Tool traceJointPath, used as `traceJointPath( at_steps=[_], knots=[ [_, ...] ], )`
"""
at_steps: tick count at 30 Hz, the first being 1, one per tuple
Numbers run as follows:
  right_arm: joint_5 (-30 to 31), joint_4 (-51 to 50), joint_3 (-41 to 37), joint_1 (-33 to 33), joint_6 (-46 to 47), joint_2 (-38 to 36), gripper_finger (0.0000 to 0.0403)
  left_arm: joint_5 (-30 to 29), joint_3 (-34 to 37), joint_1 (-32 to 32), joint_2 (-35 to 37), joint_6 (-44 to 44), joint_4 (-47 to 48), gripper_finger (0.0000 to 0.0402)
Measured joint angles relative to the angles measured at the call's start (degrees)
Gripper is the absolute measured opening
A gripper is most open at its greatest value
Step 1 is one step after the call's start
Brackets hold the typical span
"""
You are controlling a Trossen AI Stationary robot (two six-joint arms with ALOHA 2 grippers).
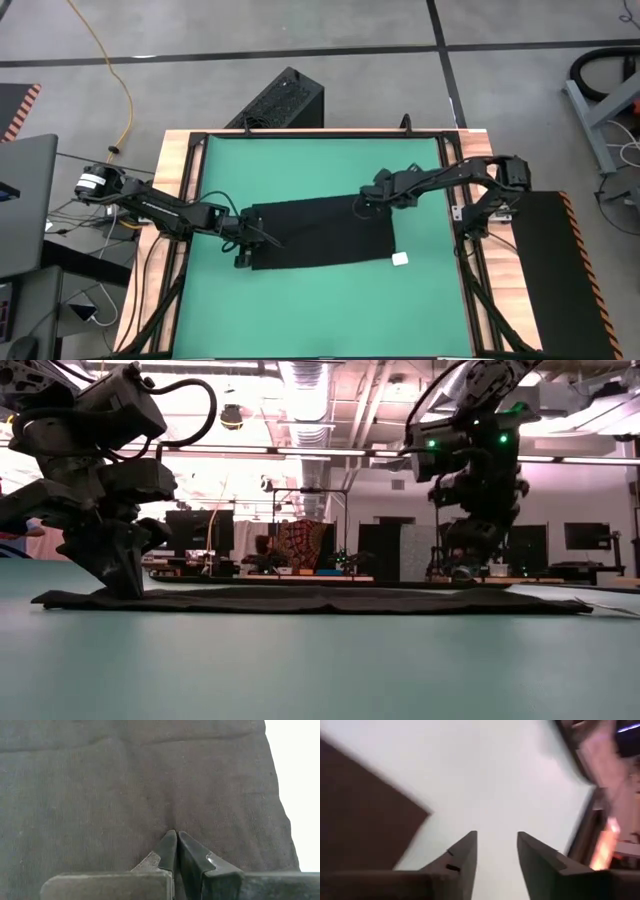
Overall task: Roll towel
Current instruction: Fold the black towel
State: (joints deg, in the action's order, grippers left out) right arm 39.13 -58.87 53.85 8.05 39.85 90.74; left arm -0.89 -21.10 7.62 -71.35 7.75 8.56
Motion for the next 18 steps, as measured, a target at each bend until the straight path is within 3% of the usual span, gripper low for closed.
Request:
traceJointPath(
  at_steps=[2, 7, 18],
  knots=[
    [0.3, -0.5, 0.6, -0.1, 1.0, -1.1, 0.0181, 0.0, 0.0, 0.0, 0.0, 0.0, 0.0, 0.0002],
    [-10.6, 12.1, -1.4, -5.2, 0.9, -3.9, 0.0188, 0.0, 0.0, 0.0, 0.0, 0.0, -0.1, 0.0002],
    [-11.2, 18.5, -8.5, -14.7, 12.9, -3.3, 0.0152, -0.5, 0.0, 0.0, 0.0, 0.0, -0.4, 0.0002]
  ],
)
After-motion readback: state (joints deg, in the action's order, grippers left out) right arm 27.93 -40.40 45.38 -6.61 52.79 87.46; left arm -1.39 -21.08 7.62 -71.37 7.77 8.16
